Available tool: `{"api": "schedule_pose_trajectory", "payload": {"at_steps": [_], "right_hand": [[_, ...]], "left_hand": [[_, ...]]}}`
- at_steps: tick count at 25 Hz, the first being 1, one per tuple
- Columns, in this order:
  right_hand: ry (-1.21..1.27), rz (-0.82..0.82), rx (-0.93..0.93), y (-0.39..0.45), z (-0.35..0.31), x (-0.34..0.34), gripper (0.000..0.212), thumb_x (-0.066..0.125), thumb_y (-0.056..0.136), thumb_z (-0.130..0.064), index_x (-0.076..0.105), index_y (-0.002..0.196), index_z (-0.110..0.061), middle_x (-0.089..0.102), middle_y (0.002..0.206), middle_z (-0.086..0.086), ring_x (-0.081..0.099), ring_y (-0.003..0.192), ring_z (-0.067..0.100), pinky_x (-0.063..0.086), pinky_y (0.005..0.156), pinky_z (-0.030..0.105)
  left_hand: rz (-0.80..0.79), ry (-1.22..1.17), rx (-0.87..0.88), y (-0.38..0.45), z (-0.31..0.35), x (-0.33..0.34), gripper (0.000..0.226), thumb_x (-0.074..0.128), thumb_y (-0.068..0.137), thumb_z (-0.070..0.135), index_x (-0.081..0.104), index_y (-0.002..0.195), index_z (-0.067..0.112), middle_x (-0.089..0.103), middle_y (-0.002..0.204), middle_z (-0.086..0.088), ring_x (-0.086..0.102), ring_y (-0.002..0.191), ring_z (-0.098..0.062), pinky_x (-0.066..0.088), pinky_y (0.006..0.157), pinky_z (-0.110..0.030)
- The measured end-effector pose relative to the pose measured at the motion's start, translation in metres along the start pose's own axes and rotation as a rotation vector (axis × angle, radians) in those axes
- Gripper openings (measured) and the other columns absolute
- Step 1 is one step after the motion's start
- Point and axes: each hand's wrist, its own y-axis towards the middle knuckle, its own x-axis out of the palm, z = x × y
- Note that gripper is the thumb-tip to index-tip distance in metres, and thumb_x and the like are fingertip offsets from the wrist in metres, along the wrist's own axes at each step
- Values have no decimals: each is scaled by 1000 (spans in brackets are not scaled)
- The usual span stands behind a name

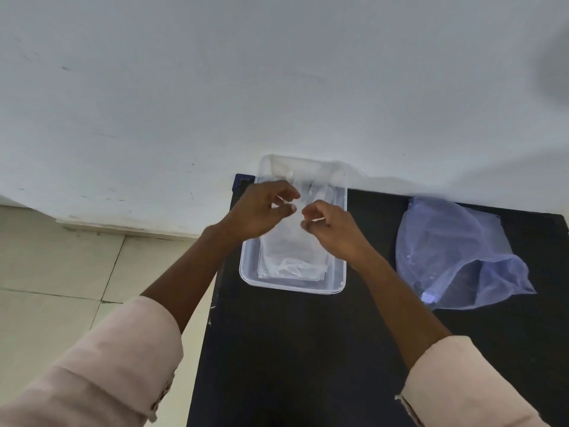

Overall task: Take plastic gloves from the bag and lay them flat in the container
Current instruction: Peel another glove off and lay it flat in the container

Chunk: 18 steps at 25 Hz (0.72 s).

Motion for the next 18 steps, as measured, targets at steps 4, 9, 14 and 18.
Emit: {"api": "schedule_pose_trajectory", "payload": {"at_steps": [4,9,14,18], "right_hand": [[278,78,19,-17,-9,-28,21,63,89,-23,64,109,-17,67,109,3,65,100,20,53,80,32],[402,89,-105,-65,-36,-75,17,63,89,-21,64,105,-17,67,91,-4,67,94,19,52,74,31],[425,95,-279,-133,-57,-126,12,64,87,-23,66,99,-22,68,90,-6,68,93,16,54,75,33],[396,60,-308,-164,-56,-138,10,65,86,-25,67,95,-24,69,95,-4,68,93,16,54,73,30]], "left_hand": [[66,-277,-214,-15,38,-7,19,62,90,21,68,108,16,71,99,-4,66,86,-15,50,75,-26],[97,-315,-188,-63,115,-19,24,60,92,20,65,114,13,70,104,-8,65,90,-19,49,76,-27],[163,-259,-96,-117,193,-14,24,59,93,21,65,115,13,70,109,-8,66,92,-19,50,72,-25],[184,-182,-109,-145,209,-3,20,59,93,21,66,110,15,70,107,-9,66,92,-21,52,77,-30]]}}
